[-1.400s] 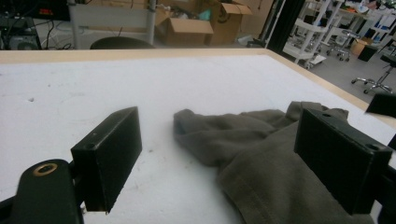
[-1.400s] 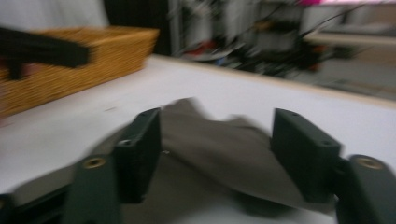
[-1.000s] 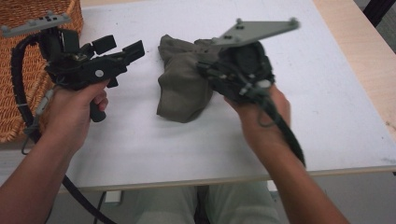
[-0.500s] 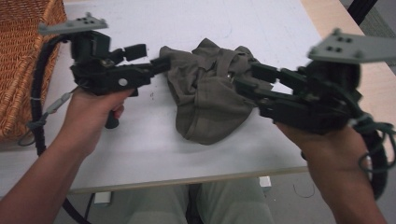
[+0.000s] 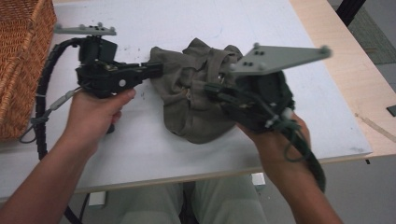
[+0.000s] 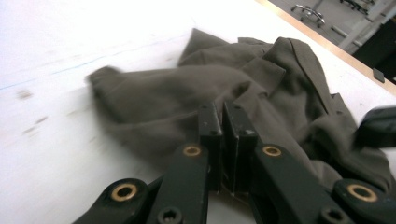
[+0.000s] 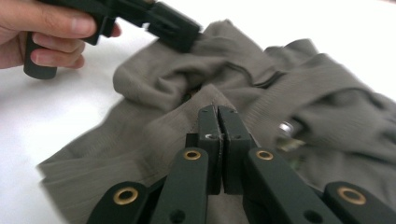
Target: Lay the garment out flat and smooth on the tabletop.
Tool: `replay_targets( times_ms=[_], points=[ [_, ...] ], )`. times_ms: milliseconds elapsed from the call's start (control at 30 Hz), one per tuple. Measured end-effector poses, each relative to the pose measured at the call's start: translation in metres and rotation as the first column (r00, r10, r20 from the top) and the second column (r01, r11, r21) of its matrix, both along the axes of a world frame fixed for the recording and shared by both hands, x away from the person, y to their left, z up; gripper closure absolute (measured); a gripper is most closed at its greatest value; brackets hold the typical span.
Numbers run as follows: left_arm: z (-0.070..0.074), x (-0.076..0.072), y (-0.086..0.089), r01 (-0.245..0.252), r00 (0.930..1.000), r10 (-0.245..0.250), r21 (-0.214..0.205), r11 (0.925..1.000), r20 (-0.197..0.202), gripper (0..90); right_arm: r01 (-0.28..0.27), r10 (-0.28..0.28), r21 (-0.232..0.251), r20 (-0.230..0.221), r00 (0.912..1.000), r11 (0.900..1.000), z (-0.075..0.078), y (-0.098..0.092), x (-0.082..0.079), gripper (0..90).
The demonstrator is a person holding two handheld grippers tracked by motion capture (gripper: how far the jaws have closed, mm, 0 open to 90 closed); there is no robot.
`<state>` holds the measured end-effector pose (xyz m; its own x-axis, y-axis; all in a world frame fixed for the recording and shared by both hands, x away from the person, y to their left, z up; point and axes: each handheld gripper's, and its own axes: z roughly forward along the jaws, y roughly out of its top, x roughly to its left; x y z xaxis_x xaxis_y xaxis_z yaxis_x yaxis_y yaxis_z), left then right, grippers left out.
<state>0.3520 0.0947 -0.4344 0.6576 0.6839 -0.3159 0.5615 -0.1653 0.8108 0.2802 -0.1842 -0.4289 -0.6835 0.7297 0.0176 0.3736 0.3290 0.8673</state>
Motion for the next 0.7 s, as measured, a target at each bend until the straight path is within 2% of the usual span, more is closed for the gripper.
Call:
replay_targets(
  times_ms=[33,67,133,167,200,300,333,367,400,433,467,500,533,567,600,667,700],
  points=[
    [0.002,-0.006,0.006,-0.015,0.9999,0.015,-0.007,0.9999,0.0,86.6,0.012,-0.012,0.011,0.009,0.9999,0.9999,0.001,-0.006,-0.005,89.6],
    [0.006,-0.018,0.02,-0.047,0.9989,0.046,-0.021,0.9987,-0.005,86.7,0.04,-0.041,0.036,0.028,0.9988,0.9985,0.004,-0.023,-0.018,89.7],
    [0.007,-0.032,0.033,-0.078,0.9969,0.078,-0.036,0.9963,-0.011,86.8,0.07,-0.071,0.047,0.038,0.9967,0.9965,0.006,-0.037,-0.028,89.7],
    [0.007,-0.032,0.033,-0.078,0.9969,0.078,-0.036,0.9963,-0.011,87.1,0.07,-0.071,0.047,0.038,0.9967,0.9965,0.006,-0.037,-0.028,89.7],
    [0.007,-0.039,0.04,-0.091,0.9958,0.091,-0.036,0.9952,-0.013,87.1,0.087,-0.089,0.05,0.04,0.9952,0.9949,0.007,-0.045,-0.034,89.7],
    [0.005,-0.059,0.054,-0.112,0.9925,0.111,-0.01,0.9937,-0.05,87.1,0.141,-0.143,0.049,0.034,0.9892,0.9888,0.006,-0.068,-0.054,89.8],
    [0.004,-0.07,0.061,-0.105,0.9922,0.106,0.02,0.9942,-0.065,87.0,0.18,-0.181,0.038,0.012,0.9835,0.9829,0.003,-0.083,-0.069,89.9],
    [0.003,-0.074,0.064,-0.103,0.9922,0.104,0.026,0.9944,-0.069,86.9,0.191,-0.192,0.03,0.002,0.9815,0.981,0.001,-0.088,-0.073,90.0],
    [0.003,-0.074,0.064,-0.103,0.9922,0.104,0.026,0.9944,-0.069,86.1,0.191,-0.192,0.03,0.002,0.9815,0.981,0.001,-0.088,-0.073,90.0],
    [0.004,-0.076,0.067,-0.104,0.9919,0.106,0.032,0.9941,-0.071,86.1,0.206,-0.205,0.021,-0.016,0.9786,0.9784,-0.001,-0.093,-0.078,90.0],
    [0.004,-0.076,0.068,-0.108,0.9912,0.11,0.041,0.9934,-0.073,81.2,0.219,-0.218,0.01,-0.034,0.9753,0.9757,-0.003,-0.097,-0.083,90.0],
    [0.006,-0.075,0.068,-0.118,0.9895,0.122,0.053,0.9916,-0.077,60.3,0.246,-0.246,-0.005,-0.055,0.9677,0.9693,-0.005,-0.103,-0.09,90.0],
    [0.008,-0.072,0.068,-0.124,0.9888,0.129,0.056,0.9906,-0.076,60.3,0.246,-0.246,-0.005,-0.055,0.9677,0.9693,-0.005,-0.103,-0.09,90.0],
    [0.012,-0.066,0.066,-0.13,0.9901,0.132,0.048,0.9904,-0.047,48.8,0.282,-0.281,0.027,-0.054,0.9583,0.9589,-0.002,-0.108,-0.094,85.8],
    [0.012,-0.066,0.066,-0.13,0.9901,0.132,0.048,0.9904,-0.047,43.9,0.282,-0.281,0.027,-0.054,0.9583,0.9589,-0.002,-0.108,-0.094,85.8],
    [0.016,-0.057,0.058,-0.125,0.992,0.126,0.052,0.9908,-0.011,42.1,0.292,-0.291,0.042,-0.038,0.956,0.9554,0.003,-0.109,-0.087,76.9],
    [0.017,-0.051,0.053,-0.113,0.9936,0.112,0.053,0.9922,0.013,41.3,0.278,-0.276,0.053,-0.034,0.9604,0.9592,0.006,-0.104,-0.075,69.5]
  ],
)
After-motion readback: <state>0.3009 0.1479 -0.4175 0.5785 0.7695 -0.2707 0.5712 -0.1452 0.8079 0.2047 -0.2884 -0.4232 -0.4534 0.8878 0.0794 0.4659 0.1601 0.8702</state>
